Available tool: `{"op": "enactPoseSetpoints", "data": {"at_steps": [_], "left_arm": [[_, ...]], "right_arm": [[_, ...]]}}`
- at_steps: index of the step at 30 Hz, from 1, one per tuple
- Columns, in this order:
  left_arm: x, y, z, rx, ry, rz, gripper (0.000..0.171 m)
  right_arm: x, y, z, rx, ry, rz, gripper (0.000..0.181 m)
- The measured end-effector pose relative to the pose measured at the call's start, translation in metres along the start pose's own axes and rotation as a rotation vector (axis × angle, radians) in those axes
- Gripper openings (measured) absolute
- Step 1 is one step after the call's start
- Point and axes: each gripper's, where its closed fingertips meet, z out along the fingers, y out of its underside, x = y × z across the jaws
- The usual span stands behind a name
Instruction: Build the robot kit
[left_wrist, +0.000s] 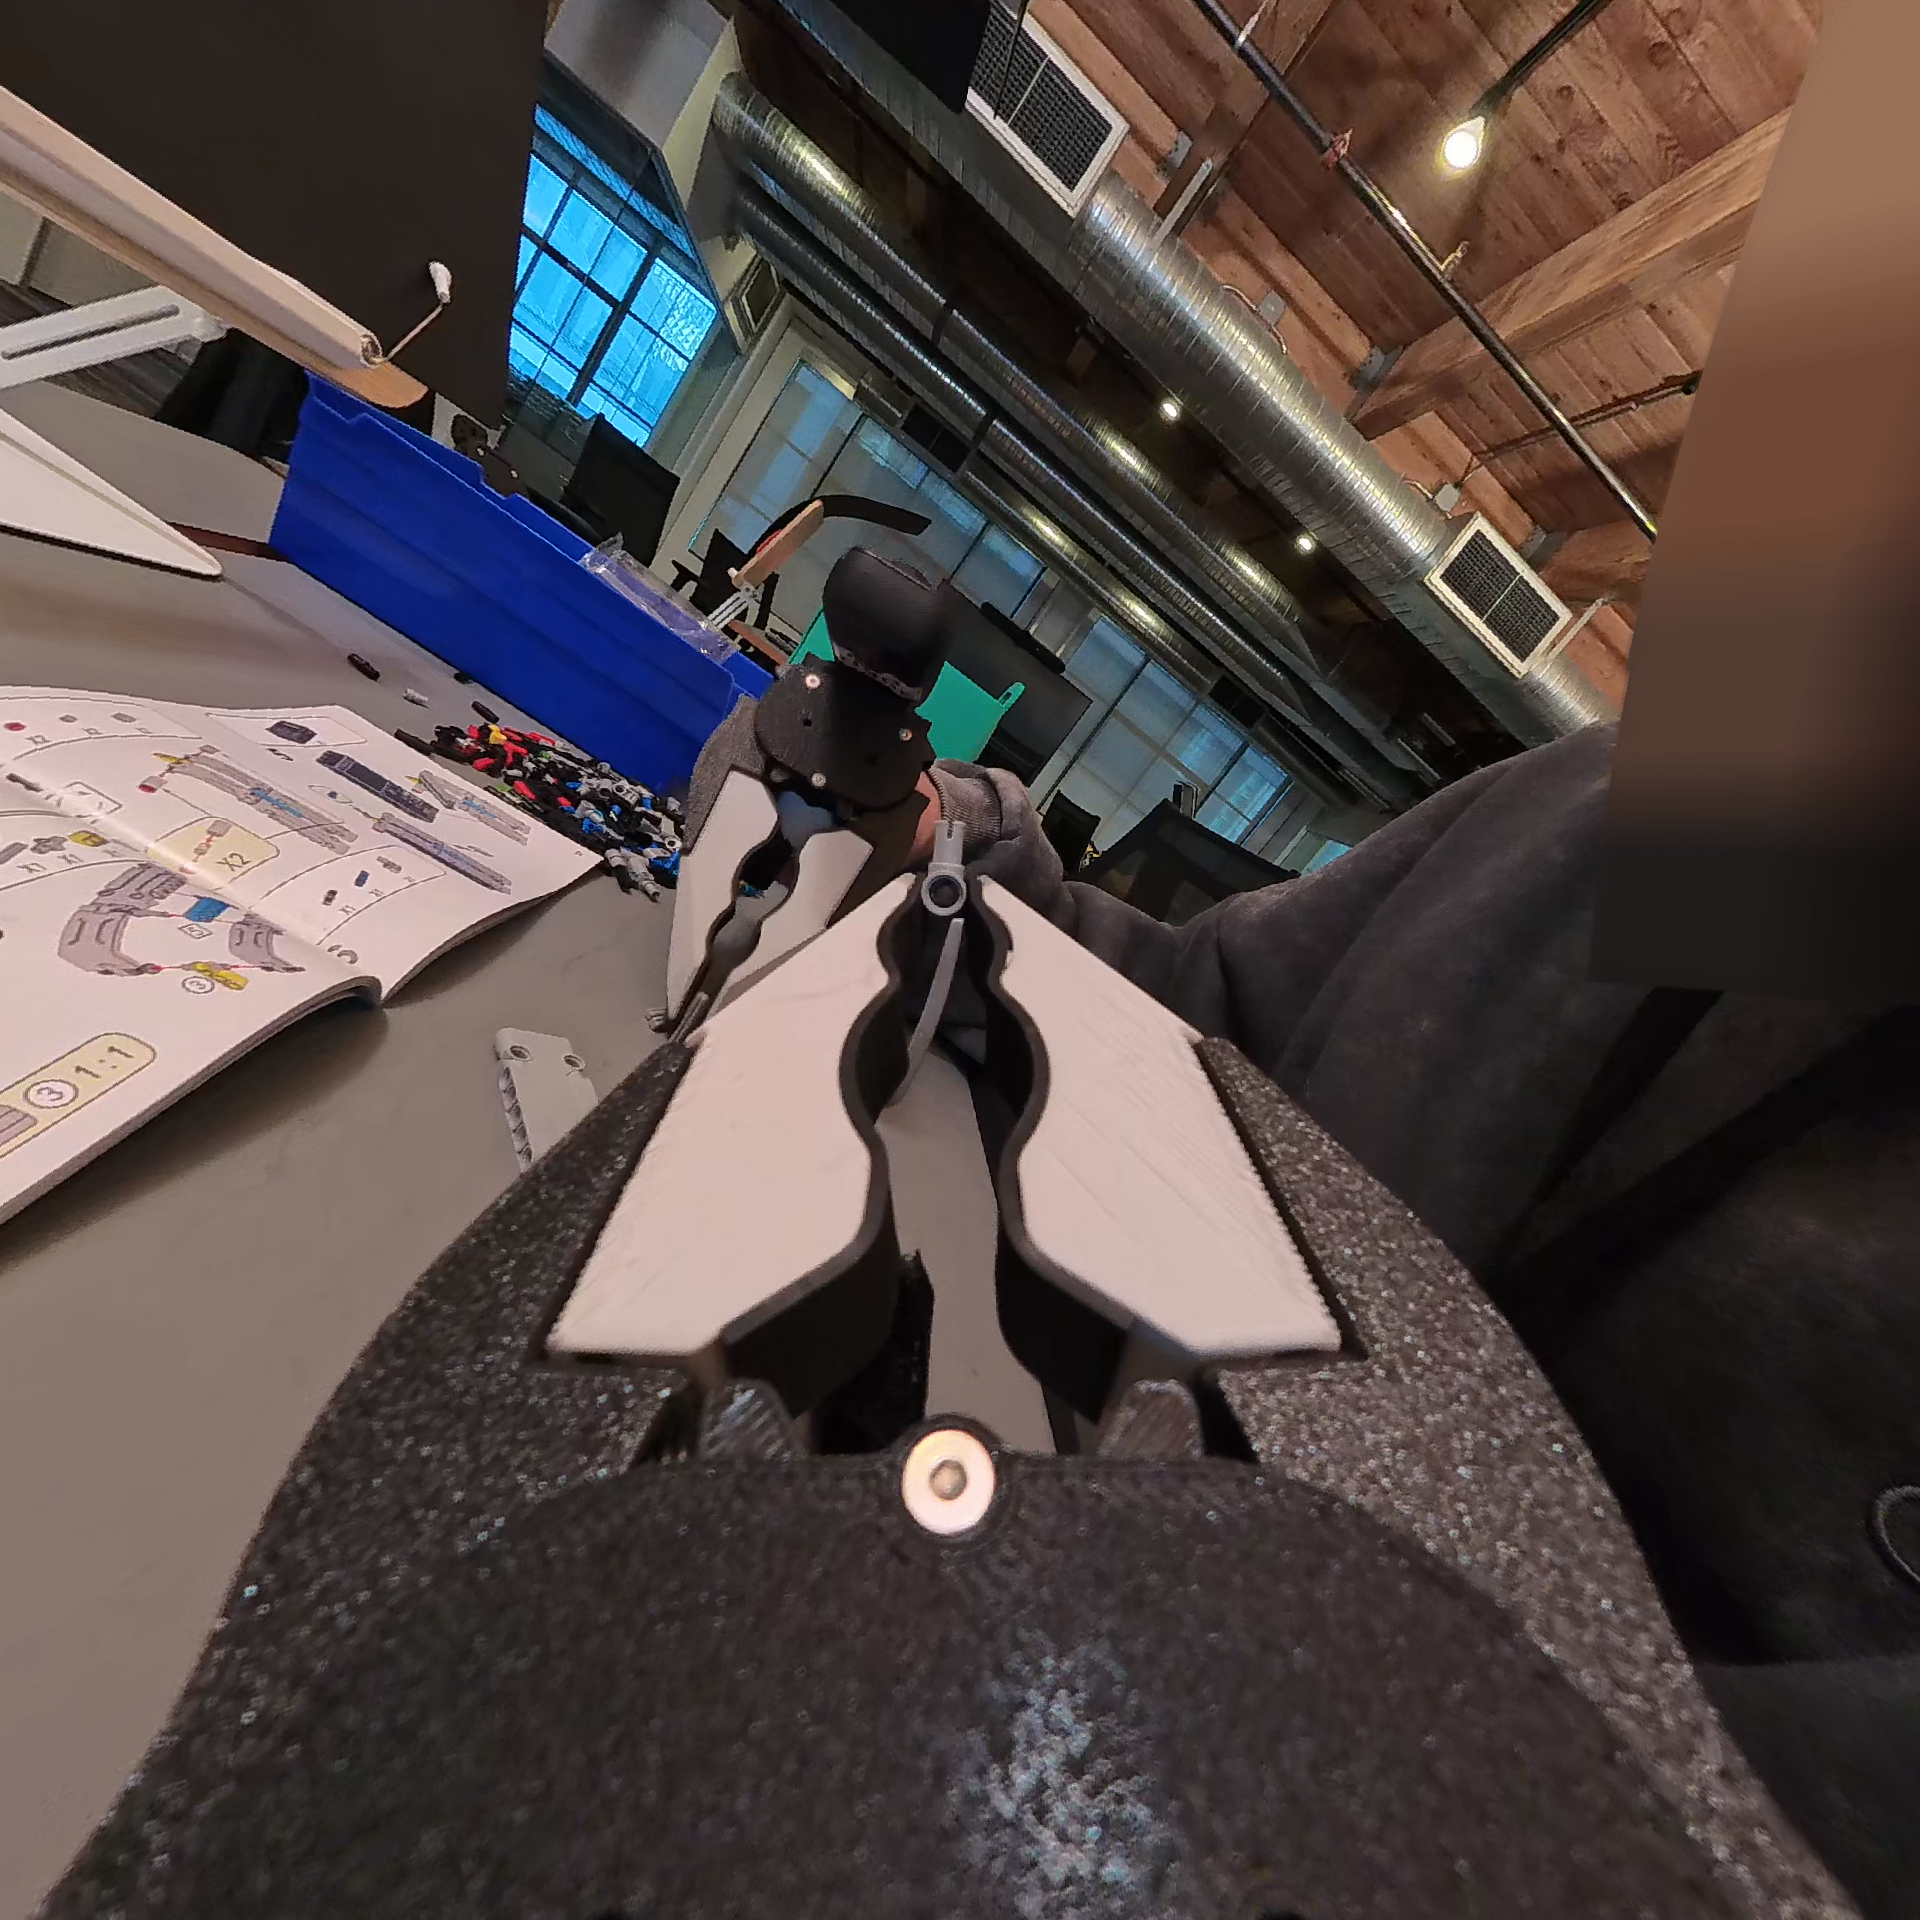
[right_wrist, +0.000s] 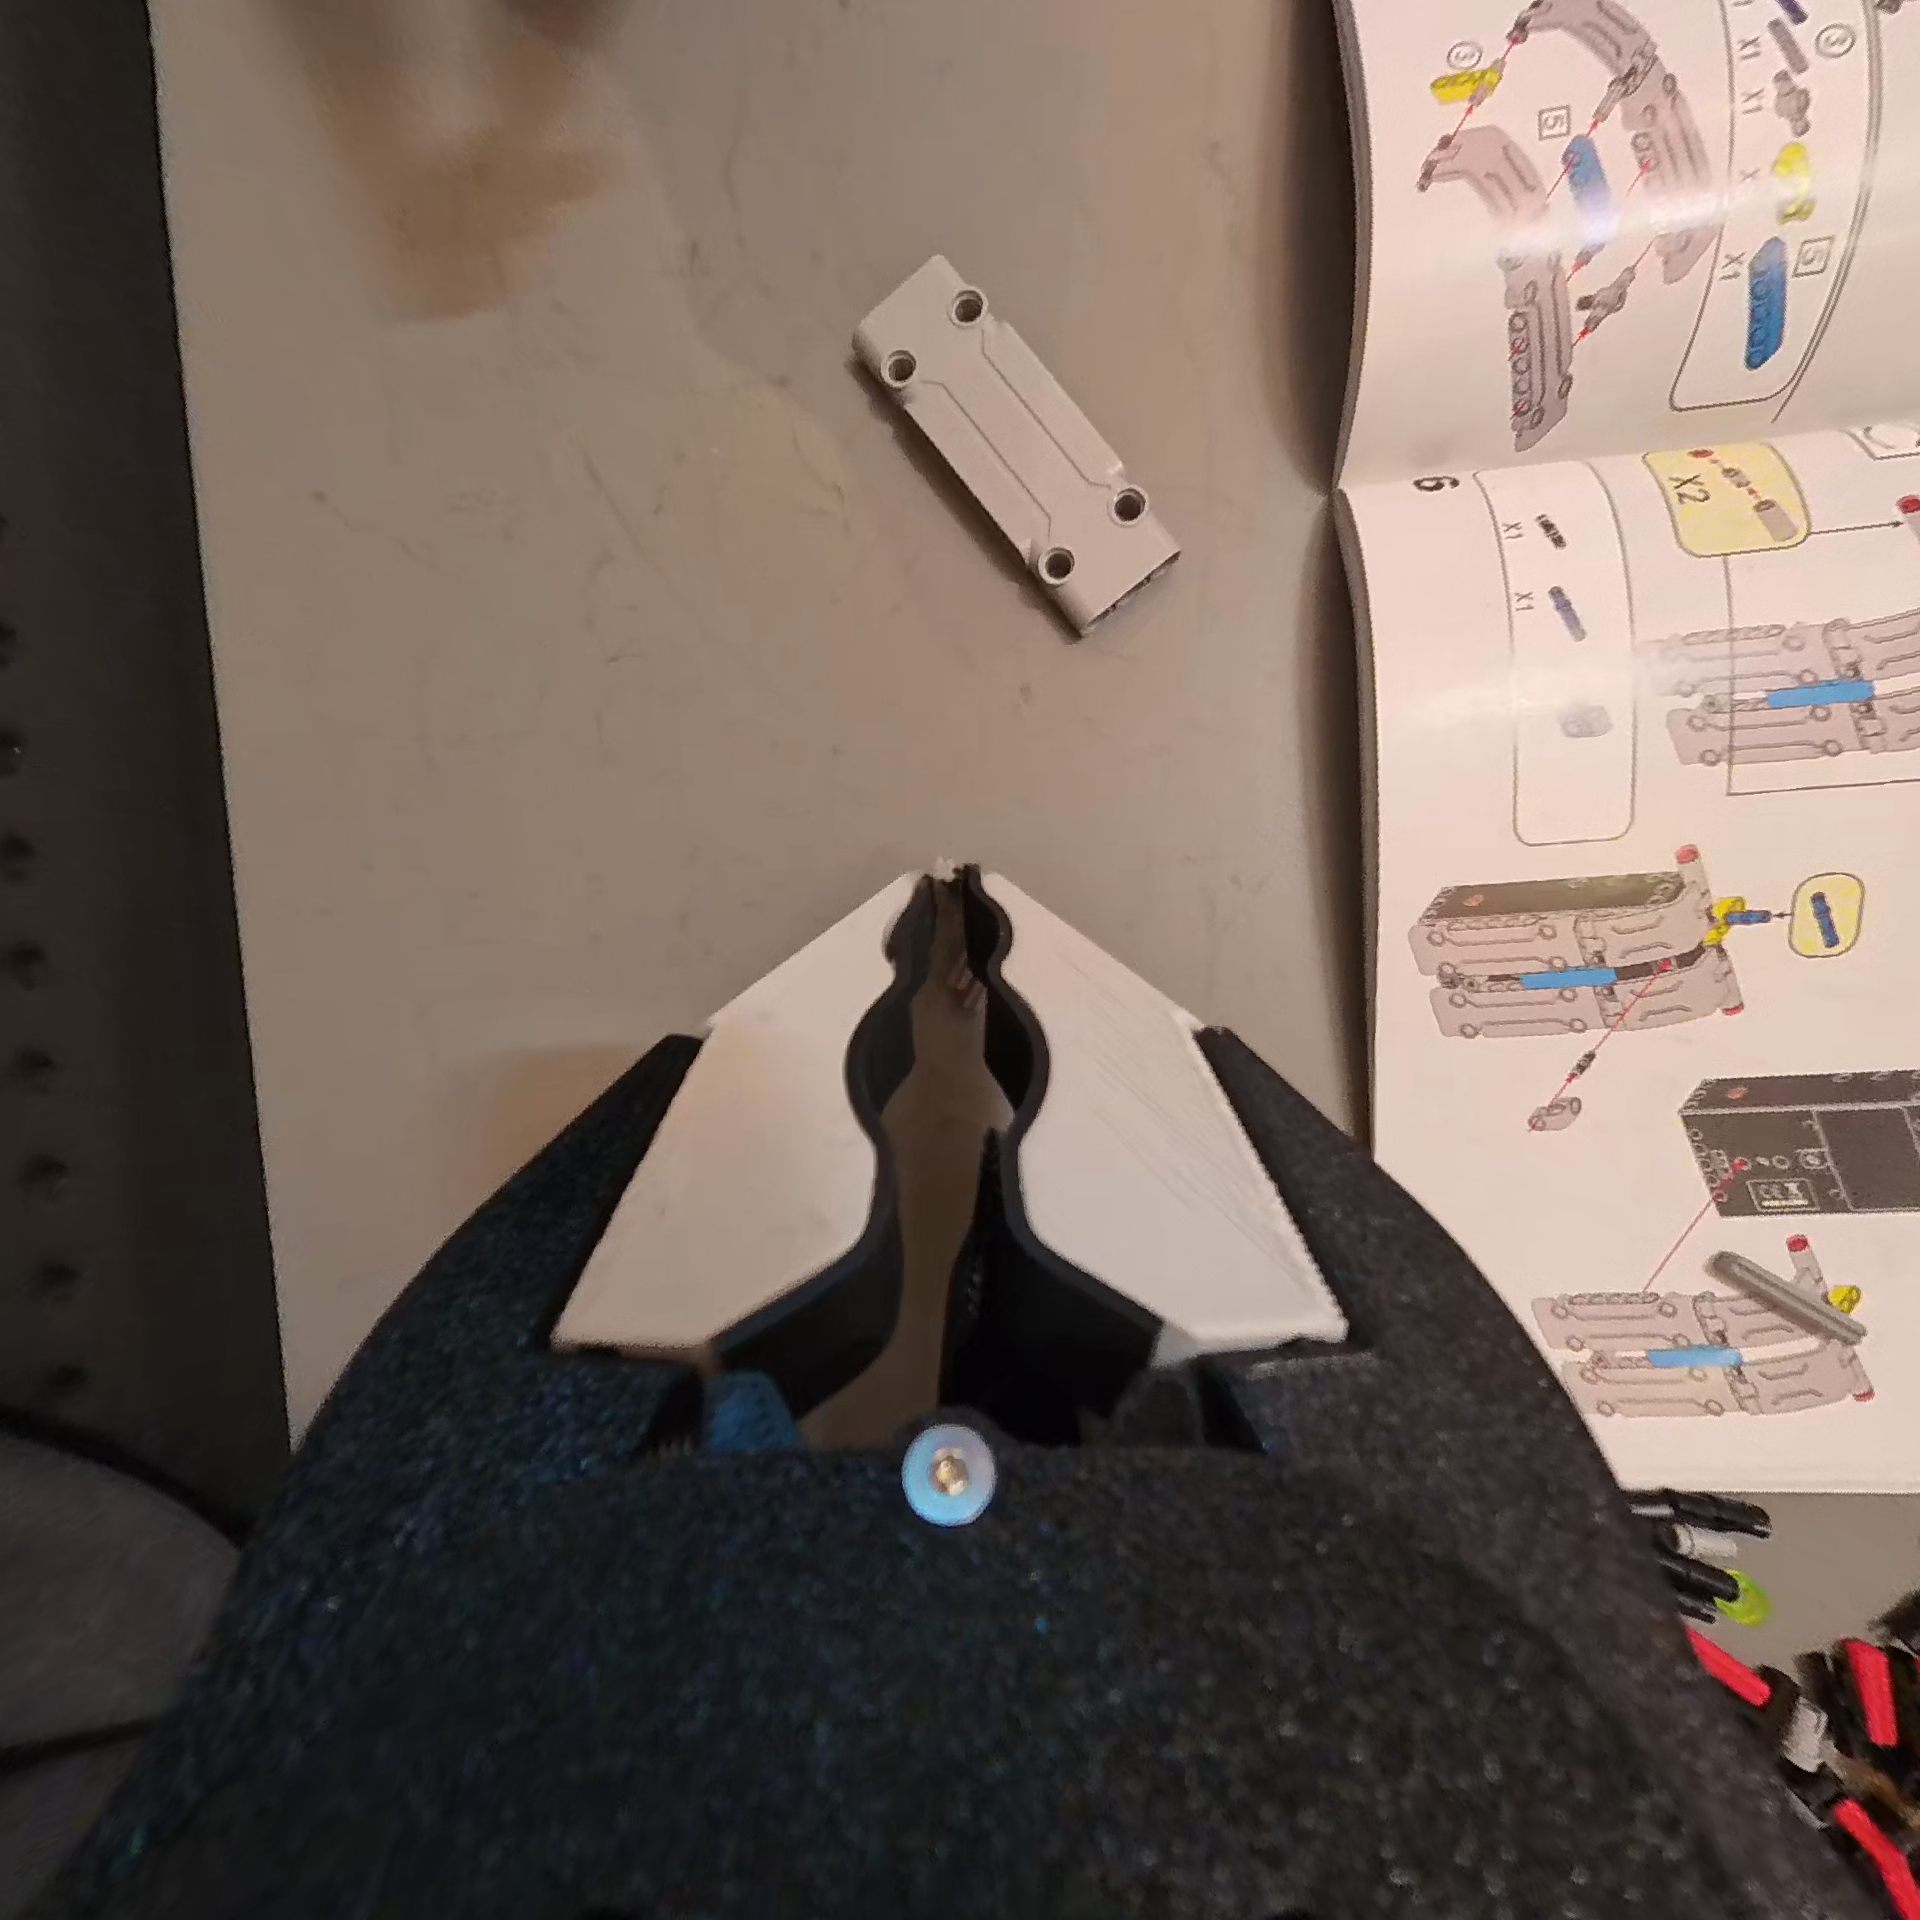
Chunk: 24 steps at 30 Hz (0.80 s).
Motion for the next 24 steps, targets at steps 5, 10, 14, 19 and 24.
{"op": "enactPoseSetpoints", "data": {"at_steps": [5,10,14,19,24], "left_arm": [[0.0,0.0,0.0,0.0,0.0,0.0,0.006],[0.0,0.0,0.0,-0.001,0.001,0.0,0.006],[0.0,0.001,0.001,-0.002,0.003,-0.001,0.005],[0.001,0.002,0.001,-0.007,0.005,-0.003,0.006],[0.001,0.003,0.004,-0.005,0.012,-0.016,0.005]], "right_arm": [[-0.001,0.001,0.003,-0.016,-0.009,0.008,0.008],[-0.001,0.0,0.004,-0.011,-0.014,0.019,0.011],[0.001,-0.002,0.004,0.004,-0.008,0.024,0.003],[0.004,-0.023,-0.008,0.146,0.006,0.009,0.003],[-0.01,-0.095,-0.049,0.625,-0.039,-0.028,0.003]]}}
